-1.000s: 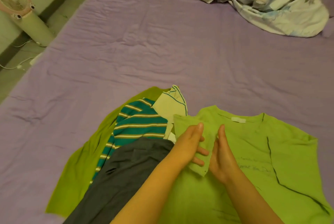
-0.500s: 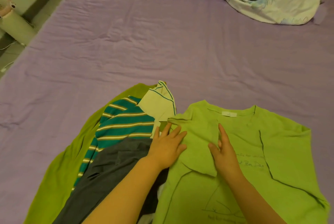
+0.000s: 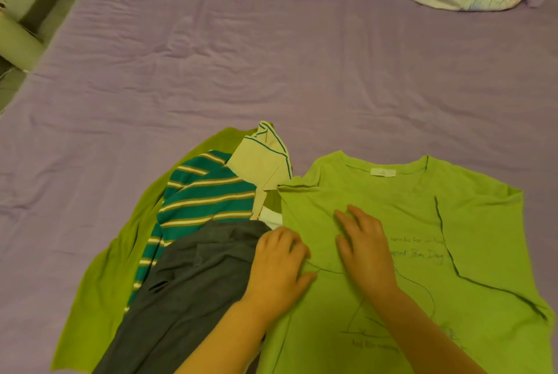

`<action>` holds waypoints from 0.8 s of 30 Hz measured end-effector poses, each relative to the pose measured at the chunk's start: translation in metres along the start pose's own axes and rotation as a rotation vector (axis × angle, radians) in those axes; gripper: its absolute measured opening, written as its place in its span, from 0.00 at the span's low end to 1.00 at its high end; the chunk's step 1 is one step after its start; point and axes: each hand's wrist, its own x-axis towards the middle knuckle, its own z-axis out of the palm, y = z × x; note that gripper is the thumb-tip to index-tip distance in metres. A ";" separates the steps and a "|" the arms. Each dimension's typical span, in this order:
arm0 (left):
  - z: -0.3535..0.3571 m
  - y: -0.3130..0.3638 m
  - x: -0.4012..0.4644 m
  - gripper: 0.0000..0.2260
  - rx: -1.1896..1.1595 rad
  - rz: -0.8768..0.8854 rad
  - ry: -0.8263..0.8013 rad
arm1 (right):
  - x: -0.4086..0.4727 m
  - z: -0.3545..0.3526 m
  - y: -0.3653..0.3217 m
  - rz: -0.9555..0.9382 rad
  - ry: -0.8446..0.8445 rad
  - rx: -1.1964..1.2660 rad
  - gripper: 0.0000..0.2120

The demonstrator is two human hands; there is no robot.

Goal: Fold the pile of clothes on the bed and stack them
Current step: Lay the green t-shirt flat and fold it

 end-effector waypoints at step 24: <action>0.011 -0.015 -0.053 0.31 0.132 -0.022 -0.299 | -0.043 0.032 0.018 -0.007 -0.265 -0.413 0.41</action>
